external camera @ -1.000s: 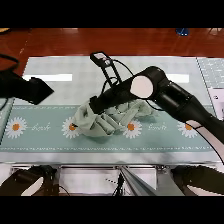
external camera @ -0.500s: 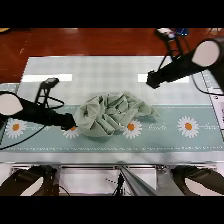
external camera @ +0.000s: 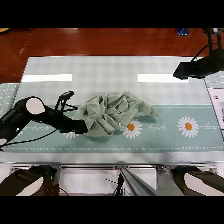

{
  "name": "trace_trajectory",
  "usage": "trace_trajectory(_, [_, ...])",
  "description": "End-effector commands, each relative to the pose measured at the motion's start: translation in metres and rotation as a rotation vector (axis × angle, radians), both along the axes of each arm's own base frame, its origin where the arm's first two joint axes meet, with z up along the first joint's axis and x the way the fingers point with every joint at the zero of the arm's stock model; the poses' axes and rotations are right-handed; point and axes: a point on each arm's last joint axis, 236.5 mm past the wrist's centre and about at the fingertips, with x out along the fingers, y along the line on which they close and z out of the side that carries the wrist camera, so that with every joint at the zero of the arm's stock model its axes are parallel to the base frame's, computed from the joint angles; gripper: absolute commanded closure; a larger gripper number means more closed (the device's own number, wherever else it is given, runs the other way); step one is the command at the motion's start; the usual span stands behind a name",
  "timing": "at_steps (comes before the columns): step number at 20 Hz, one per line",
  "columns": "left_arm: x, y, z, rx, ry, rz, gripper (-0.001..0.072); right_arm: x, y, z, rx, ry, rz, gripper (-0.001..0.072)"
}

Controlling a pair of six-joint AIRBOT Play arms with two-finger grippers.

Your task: Fold the shirts.

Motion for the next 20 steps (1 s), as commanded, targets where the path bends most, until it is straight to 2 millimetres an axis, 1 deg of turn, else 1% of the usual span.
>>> trace_trajectory(1, [0.013, -0.007, -0.013, -0.018, -0.002, 0.041, -0.0005, -0.001, -0.002, 0.001, 0.015, 0.0, 0.012, 0.0178])
trace_trajectory(3, [0.03, -0.015, -0.017, -0.048, -0.035, 0.097, -0.0005, -0.001, 0.002, 0.002, 0.034, 0.0, 0.015, 0.0178])
trace_trajectory(5, [0.043, -0.019, -0.02, -0.066, -0.057, 0.139, -0.0004, -0.002, 0.004, 0.002, 0.043, 0.002, 0.018, 0.0178])
trace_trajectory(6, [0.047, -0.019, -0.021, -0.068, -0.065, 0.156, 0.0019, -0.003, 0.004, 0.002, 0.043, 0.005, 0.018, 0.0178])
trace_trajectory(8, [0.051, -0.019, -0.022, -0.067, -0.077, 0.167, 0.0364, -0.003, 0.004, 0.002, 0.042, 0.008, 0.019, 0.0178])
trace_trajectory(9, [0.052, -0.019, -0.022, -0.067, -0.078, 0.168, 0.0402, -0.003, 0.004, 0.002, 0.042, 0.009, 0.019, 0.0178])
trace_trajectory(10, [0.052, -0.019, -0.022, -0.066, -0.078, 0.167, 0.0424, -0.003, 0.004, 0.002, 0.043, 0.008, 0.019, 0.0178])
trace_trajectory(11, [0.051, -0.019, -0.022, -0.066, -0.076, 0.165, 0.0545, -0.003, 0.004, 0.002, 0.042, 0.009, 0.019, 0.0178])
trace_trajectory(12, [0.049, -0.019, -0.021, -0.067, -0.073, 0.151, 0.0627, -0.004, 0.004, 0.002, 0.042, 0.009, 0.019, 0.0178])
trace_trajectory(13, [0.044, -0.02, -0.02, -0.068, -0.066, 0.123, 0.0678, -0.004, 0.003, 0.001, 0.037, 0.009, 0.018, 0.0178])
trace_trajectory(15, [0.034, -0.021, -0.015, -0.075, -0.051, 0.064, 0.0677, -0.003, -0.005, -0.004, -0.002, 0.02, 0.018, 0.0178])
trace_trajectory(17, [0.027, -0.023, -0.002, -0.09, -0.051, 0.029, 0.0677, -0.007, -0.011, -0.019, -0.008, 0.072, 0.01, 0.0177])
trace_trajectory(19, [0.028, -0.024, 0.021, -0.113, -0.105, 0.005, 0.0677, -0.014, -0.008, -0.042, 0.045, 0.155, 0.003, 0.017])
trace_trajectory(20, [0.029, -0.025, 0.035, -0.127, -0.144, 0.0, 0.0677, -0.017, -0.002, -0.053, 0.088, 0.193, 0.002, 0.0168])
